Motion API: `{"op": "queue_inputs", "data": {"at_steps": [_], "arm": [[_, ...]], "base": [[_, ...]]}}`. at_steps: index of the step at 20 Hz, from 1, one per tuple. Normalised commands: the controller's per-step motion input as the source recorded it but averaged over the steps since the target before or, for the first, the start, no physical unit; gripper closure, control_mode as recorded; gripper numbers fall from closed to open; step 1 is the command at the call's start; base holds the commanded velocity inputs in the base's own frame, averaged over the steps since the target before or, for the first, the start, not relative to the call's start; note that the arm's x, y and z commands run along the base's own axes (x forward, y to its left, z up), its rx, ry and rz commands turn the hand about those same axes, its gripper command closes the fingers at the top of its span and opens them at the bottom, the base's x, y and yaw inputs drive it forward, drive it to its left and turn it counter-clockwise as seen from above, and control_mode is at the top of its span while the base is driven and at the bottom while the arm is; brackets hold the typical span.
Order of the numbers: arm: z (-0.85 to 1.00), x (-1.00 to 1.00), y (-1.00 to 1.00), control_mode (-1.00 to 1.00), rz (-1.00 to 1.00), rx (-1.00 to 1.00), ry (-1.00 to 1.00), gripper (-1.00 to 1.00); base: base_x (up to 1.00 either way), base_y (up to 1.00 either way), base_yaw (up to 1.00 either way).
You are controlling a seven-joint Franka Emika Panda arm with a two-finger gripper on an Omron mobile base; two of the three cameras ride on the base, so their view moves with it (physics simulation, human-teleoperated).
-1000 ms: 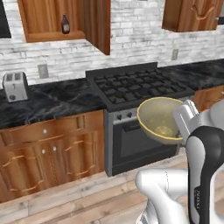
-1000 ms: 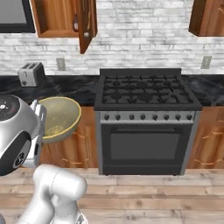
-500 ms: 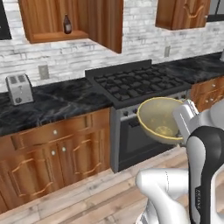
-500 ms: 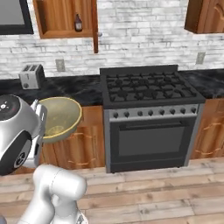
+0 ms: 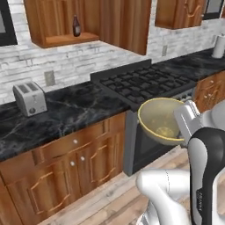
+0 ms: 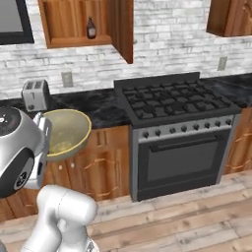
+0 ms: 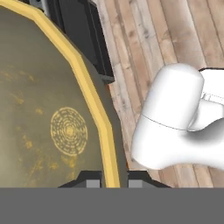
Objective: Pick the mug and place it in the sink. Pick the bowl and place it in the open cabinet and then close the cabinet.
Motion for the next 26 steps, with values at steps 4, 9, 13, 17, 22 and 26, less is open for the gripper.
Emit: {"op": "queue_inputs", "data": {"at_steps": [4, 9, 13, 17, 22, 26], "arm": [[0.00, 0.00, 0.00, 1.00, 0.00, 0.00, 0.00, 1.00], [0.00, 0.00, 0.00, 1.00, 0.00, 0.00, 0.00, 1.00], [0.00, 0.00, 0.00, 1.00, 0.00, 0.00, 0.00, 1.00], [0.00, 0.00, 0.00, 1.00, 0.00, 0.00, 0.00, 1.00], [0.00, 0.00, 0.00, 1.00, 0.00, 0.00, 0.00, 1.00], [0.00, 0.00, 0.00, 1.00, 0.00, 0.00, 0.00, 1.00]], "base": [[0.93, 0.99, -0.47], [0.78, 0.96, -0.35], [0.72, 0.22, -0.12], [0.70, 0.17, -0.03], [0.21, -0.19, 0.00], [0.00, -0.14, 0.00]]}}
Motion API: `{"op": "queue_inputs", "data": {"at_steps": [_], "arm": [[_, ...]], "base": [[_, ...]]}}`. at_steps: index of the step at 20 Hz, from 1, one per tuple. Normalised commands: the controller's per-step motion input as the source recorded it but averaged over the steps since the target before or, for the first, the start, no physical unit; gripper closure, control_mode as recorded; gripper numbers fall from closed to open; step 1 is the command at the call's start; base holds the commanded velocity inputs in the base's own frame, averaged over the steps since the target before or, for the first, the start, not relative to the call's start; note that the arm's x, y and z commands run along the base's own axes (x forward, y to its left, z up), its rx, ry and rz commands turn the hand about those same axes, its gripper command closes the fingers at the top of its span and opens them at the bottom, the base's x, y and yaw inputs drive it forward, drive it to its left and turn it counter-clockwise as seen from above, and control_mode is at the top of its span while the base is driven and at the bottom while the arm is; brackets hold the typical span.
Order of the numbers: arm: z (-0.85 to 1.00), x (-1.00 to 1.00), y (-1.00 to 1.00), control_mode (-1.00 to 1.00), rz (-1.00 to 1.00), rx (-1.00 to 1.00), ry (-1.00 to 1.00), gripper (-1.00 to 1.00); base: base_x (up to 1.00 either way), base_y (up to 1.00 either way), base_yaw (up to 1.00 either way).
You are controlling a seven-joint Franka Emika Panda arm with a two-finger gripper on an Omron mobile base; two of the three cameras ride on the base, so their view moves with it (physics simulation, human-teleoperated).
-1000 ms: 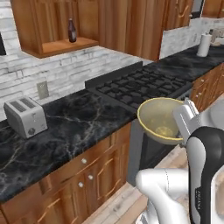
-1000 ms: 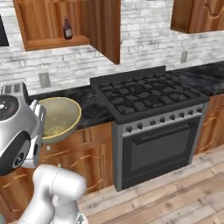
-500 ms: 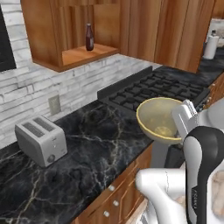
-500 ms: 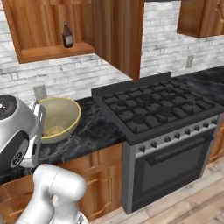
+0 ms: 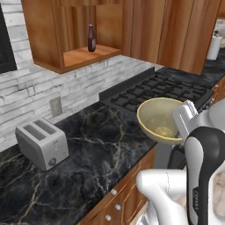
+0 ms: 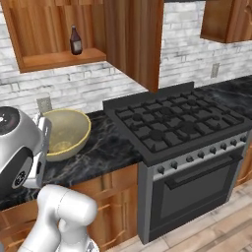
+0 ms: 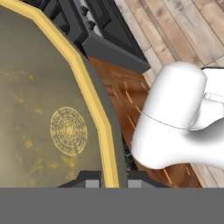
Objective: Pick the mug and place it in the sink. Pick the bowl and place it in the open cabinet and then close the cabinet.
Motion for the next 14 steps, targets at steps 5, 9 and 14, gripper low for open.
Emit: {"op": "queue_inputs", "data": {"at_steps": [5, 9, 14], "arm": [[0.00, 0.00, 0.00, 1.00, 0.00, 0.00, 0.00, 1.00], [0.00, 0.00, 0.00, 1.00, 0.00, 0.00, 0.00, 1.00], [0.00, 0.00, 0.00, 1.00, 0.00, 0.00, 0.00, 1.00]], "base": [[0.00, -0.25, 0.00], [-0.07, -0.24, 0.00], [-0.78, 0.05, 0.00]]}}
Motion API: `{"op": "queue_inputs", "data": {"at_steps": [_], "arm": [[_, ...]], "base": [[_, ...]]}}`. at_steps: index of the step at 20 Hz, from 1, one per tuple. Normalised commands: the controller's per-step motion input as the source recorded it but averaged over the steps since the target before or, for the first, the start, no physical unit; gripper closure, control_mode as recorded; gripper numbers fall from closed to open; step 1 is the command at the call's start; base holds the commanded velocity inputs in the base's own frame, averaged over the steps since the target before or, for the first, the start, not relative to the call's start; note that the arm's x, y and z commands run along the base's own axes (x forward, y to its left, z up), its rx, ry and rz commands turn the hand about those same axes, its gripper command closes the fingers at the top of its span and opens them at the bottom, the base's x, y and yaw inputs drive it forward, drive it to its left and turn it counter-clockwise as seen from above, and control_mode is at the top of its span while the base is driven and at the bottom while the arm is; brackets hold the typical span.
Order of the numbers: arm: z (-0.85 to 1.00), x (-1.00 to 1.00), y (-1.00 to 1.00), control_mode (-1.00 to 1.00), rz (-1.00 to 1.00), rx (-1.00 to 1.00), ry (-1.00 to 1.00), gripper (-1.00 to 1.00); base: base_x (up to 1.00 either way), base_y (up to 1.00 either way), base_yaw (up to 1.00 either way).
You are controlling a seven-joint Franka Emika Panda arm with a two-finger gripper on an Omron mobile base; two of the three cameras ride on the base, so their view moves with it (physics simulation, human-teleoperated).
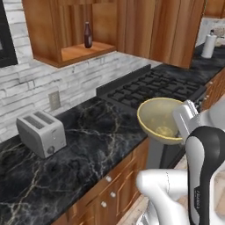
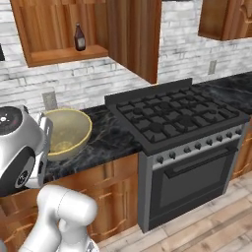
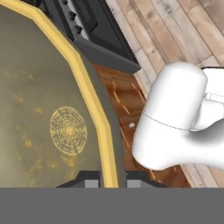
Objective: Pick the mug and place it in the sink. Pick the bowl and place it in the open cabinet and then close the cabinet.
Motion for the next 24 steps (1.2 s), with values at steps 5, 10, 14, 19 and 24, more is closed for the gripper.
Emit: {"op": "queue_inputs", "data": {"at_steps": [5, 10, 14, 19, 24], "arm": [[0.00, 0.00, 0.00, 1.00, 0.00, 0.00, 0.00, 1.00], [0.00, 0.00, 0.00, 1.00, 0.00, 0.00, 0.00, 1.00], [0.00, 0.00, 0.00, 1.00, 0.00, 0.00, 0.00, 1.00], [0.00, 0.00, 0.00, 1.00, 0.00, 0.00, 0.00, 1.00], [0.00, 0.00, 0.00, 1.00, 0.00, 0.00, 0.00, 1.00]], "base": [[-0.41, 0.21, 0.00], [0.30, -0.28, -0.01], [0.00, -0.55, -0.01], [0.29, 0.02, -0.01], [0.43, -0.03, -0.01]]}}
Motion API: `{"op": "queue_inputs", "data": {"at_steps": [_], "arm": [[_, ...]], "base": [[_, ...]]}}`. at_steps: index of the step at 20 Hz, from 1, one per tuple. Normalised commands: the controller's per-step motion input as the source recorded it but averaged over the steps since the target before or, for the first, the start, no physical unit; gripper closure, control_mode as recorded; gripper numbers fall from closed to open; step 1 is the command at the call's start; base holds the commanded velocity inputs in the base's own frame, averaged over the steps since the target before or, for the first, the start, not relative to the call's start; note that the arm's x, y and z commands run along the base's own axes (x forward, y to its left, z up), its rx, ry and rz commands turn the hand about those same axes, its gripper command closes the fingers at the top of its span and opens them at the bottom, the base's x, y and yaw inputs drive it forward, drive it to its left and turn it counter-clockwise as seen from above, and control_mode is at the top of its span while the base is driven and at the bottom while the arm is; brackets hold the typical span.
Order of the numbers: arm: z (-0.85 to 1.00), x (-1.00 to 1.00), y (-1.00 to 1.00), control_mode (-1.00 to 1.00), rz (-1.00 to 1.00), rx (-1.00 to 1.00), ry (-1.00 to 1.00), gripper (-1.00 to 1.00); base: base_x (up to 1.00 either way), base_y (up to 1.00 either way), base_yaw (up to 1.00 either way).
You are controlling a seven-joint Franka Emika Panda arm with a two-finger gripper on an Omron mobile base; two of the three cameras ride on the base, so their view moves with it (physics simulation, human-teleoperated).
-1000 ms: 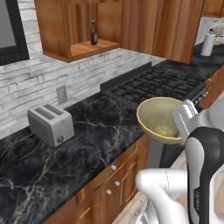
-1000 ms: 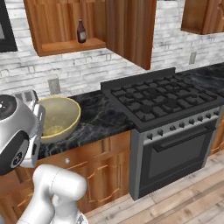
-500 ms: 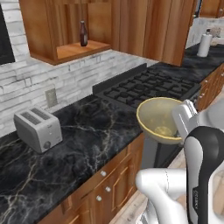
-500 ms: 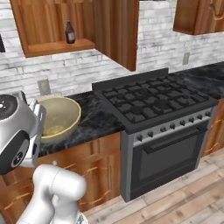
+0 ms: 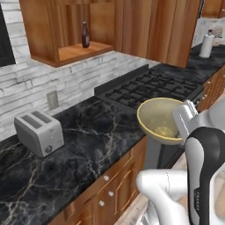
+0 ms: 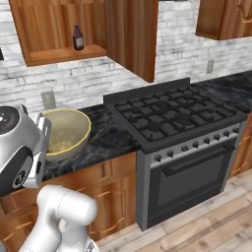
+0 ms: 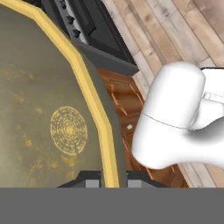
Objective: Pick the mug and place it in the sink. Pick the bowl and place it in the open cabinet and then close the cabinet.
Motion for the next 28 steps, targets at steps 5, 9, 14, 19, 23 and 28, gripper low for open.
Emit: {"op": "queue_inputs", "data": {"at_steps": [5, 9, 14, 19, 23, 28], "arm": [[0.00, 0.00, 0.00, 1.00, 0.00, 0.00, 0.00, 1.00], [0.00, 0.00, 0.00, 1.00, 0.00, 0.00, 0.00, 1.00], [0.00, 0.00, 0.00, 1.00, 0.00, 0.00, 0.00, 1.00], [0.00, 0.00, 0.00, 1.00, 0.00, 0.00, 0.00, 1.00], [0.00, 0.00, 0.00, 1.00, 0.00, 0.00, 0.00, 1.00], [0.00, 0.00, 0.00, 1.00, 0.00, 0.00, 0.00, 1.00]], "base": [[0.09, -0.41, 0.00], [0.18, 0.11, -0.01], [0.61, 0.24, -0.02], [0.46, -0.40, 0.00], [0.44, -0.01, -0.01], [0.84, 0.06, -0.05]]}}
